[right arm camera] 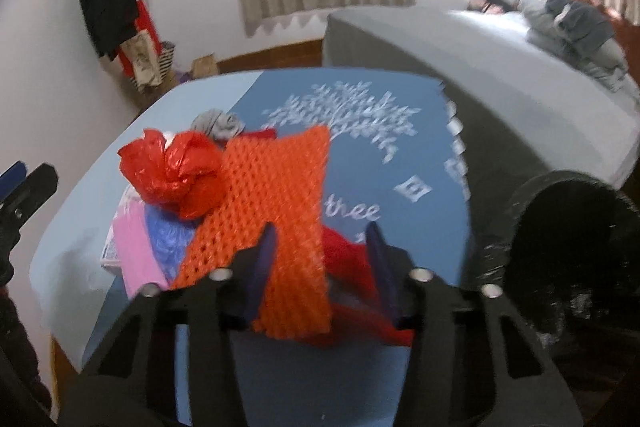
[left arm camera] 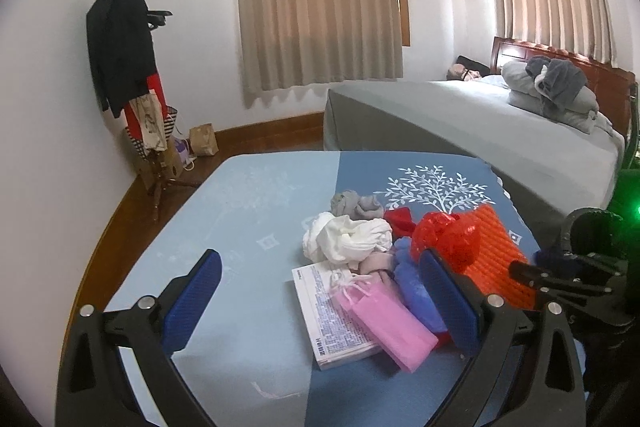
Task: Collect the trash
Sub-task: 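Grasp the orange knitted pad with the right gripper while the left gripper grasps the red plastic bag, then carry the orange pad over the bin and open the right gripper while the left gripper holds the red bag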
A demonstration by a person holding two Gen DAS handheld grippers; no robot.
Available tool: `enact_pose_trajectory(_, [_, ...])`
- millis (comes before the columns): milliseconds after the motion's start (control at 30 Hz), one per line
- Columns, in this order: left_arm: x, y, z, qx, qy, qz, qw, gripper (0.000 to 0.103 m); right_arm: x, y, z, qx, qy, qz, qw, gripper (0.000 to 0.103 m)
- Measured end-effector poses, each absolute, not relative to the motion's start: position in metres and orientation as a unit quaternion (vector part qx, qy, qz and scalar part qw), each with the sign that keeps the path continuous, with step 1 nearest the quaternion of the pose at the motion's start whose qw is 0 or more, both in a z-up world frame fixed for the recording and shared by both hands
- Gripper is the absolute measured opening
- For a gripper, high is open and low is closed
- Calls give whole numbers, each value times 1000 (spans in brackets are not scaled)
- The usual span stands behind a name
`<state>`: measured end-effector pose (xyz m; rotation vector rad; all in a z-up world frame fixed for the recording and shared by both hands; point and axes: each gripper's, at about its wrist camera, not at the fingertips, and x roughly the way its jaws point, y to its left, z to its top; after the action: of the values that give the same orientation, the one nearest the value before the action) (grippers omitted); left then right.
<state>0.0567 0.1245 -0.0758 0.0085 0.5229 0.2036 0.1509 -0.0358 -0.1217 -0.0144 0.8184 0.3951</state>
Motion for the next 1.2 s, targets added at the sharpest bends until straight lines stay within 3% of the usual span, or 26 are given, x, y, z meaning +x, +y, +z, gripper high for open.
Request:
enact_pose_trajectory(100, [61,120,-77,5,259,90,962,97,149,-36,-120,-2,389,206,898,13])
enact_pose_trajectory(500, [72,74,-123,6,308,0,951,97,152,-54,-121,6,387,207,899,13])
enact_pose_trajectory(800, [74,60,-135,11,320,-28,947,83,151,-65,-121,15,383,213,899,13])
enact_pose_trajectory(900, [78,60,-130,7,310,-39,950,74,150,-69,-117,20,380,215,900,13])
enact_pose_trajectory(1133, [91,56,-134,-4,323,-80,943,26,147,-75,-109,26,372,214,903,13])
enact_pose_trajectory(1200, [94,54,-134,-3,327,-87,941,19,146,-76,-106,26,370,215,904,13])
